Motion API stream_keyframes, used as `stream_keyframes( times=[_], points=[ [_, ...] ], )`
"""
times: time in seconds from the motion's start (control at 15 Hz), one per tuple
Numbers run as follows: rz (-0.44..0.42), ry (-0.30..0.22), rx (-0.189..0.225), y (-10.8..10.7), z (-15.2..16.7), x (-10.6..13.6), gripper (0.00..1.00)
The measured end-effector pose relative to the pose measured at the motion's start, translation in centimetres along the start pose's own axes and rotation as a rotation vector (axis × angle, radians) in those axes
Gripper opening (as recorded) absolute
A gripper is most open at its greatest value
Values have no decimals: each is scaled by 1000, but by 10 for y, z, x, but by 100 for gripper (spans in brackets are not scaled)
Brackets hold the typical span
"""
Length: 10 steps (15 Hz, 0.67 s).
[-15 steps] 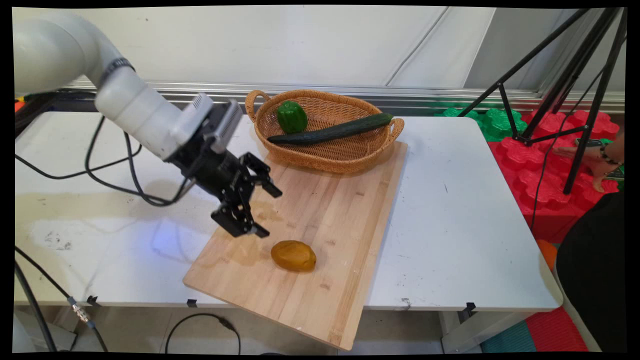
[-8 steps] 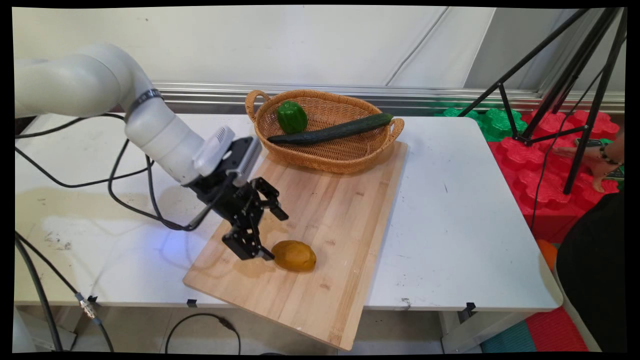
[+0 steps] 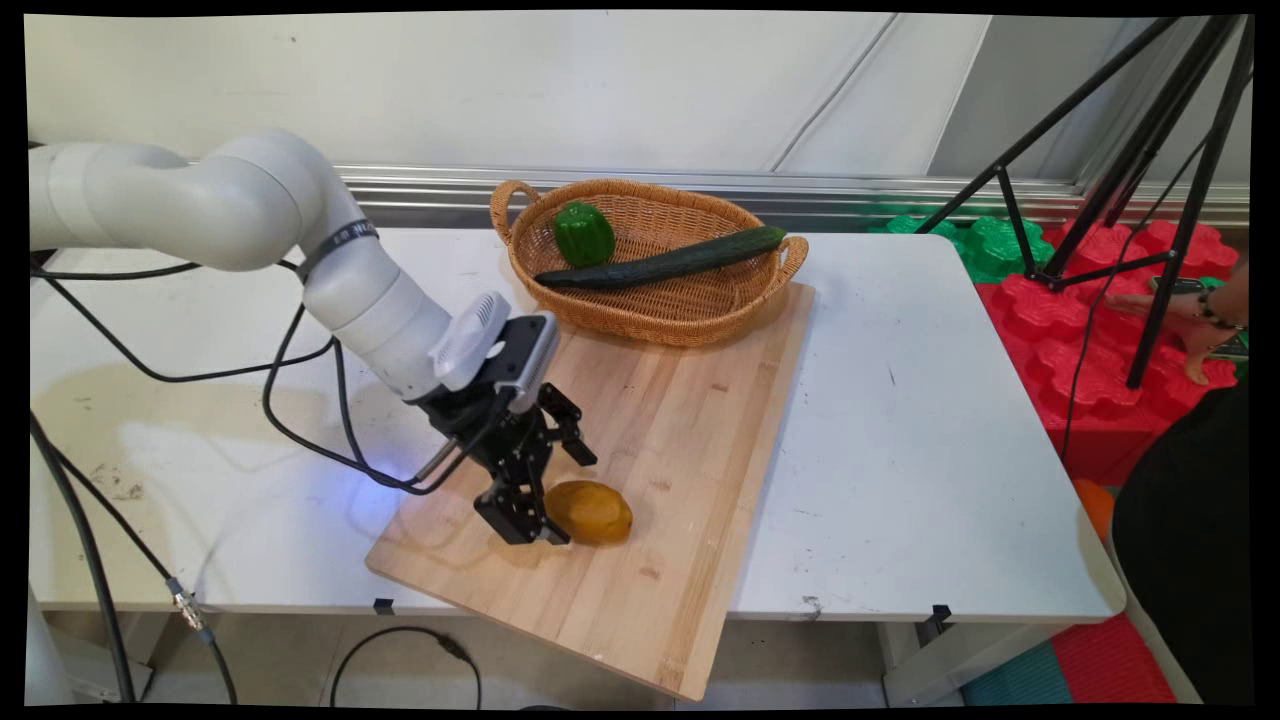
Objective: Pick up the potato from the cutting board, then place the picked object in the vegetable basket
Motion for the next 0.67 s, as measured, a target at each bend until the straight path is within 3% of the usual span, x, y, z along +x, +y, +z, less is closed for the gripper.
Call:
stream_keyframes(
  times=[0.47,0.53,0.67],
  points=[
    [17,-8,0,-3,17,5,100],
    [18,-7,1,-3,18,5,0],
    [16,-5,1,-3,19,6,0]
  ],
)
